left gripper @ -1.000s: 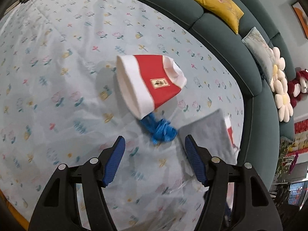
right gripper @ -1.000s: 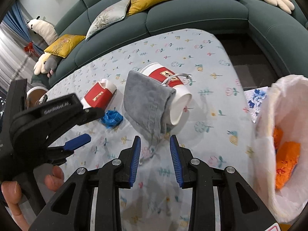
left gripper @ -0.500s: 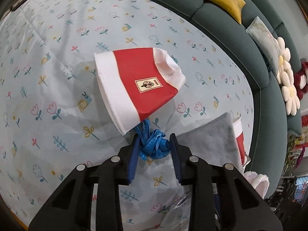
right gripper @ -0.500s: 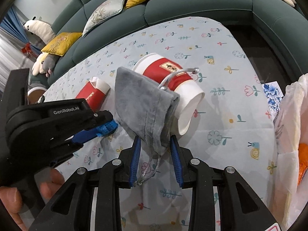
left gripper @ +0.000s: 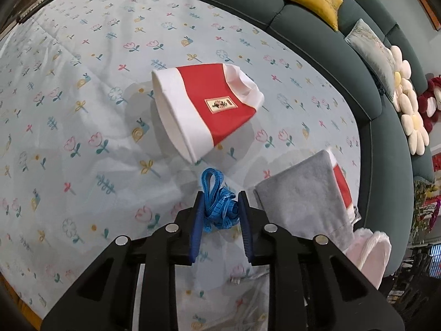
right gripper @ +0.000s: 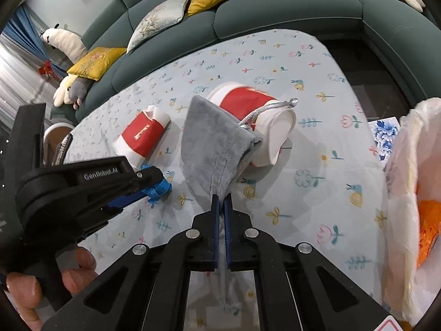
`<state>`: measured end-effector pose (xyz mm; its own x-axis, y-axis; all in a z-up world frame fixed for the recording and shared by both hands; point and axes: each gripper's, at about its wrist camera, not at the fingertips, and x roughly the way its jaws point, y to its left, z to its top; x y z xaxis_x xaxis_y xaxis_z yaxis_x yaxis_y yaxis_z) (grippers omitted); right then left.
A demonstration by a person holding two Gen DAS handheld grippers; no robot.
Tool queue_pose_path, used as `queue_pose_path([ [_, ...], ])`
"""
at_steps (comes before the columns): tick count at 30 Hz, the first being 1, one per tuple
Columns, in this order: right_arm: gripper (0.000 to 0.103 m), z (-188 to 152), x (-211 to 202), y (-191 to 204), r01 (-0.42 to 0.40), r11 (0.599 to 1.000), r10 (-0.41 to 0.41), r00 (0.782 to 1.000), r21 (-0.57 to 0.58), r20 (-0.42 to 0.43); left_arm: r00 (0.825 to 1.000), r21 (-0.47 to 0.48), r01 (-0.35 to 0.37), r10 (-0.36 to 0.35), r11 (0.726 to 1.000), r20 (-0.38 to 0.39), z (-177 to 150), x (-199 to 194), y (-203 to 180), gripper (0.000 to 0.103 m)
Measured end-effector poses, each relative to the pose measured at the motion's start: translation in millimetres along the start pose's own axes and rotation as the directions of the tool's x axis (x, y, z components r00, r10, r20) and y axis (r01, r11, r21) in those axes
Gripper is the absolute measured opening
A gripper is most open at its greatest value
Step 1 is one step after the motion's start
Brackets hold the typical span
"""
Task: Collect trash
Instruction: 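Grasp the blue cord with the left tool while the right tool grasps the grey cloth, then carry the blue cord and grey cloth over the wastebasket with both tools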
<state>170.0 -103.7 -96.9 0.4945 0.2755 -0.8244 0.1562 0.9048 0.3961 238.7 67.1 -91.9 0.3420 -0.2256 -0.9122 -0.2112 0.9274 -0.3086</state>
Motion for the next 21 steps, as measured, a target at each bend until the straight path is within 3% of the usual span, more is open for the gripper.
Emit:
queue_pose_path([
  [13, 0.004, -20, -66, -8, -0.039, 0.999, 0.037, 0.995, 0.018, 0.094, 0.999, 0.091, 0.025, -0.028, 0.996, 0.039, -47, -51, -7, 0.023],
  [21, 0.004, -25, -106, -22, -0.036, 0.999, 0.03, 0.987, 0.034, 0.159, 0.997, 0.156, 0.042, -0.052, 0.987, 0.057, -68, -75, -33, 0.023],
])
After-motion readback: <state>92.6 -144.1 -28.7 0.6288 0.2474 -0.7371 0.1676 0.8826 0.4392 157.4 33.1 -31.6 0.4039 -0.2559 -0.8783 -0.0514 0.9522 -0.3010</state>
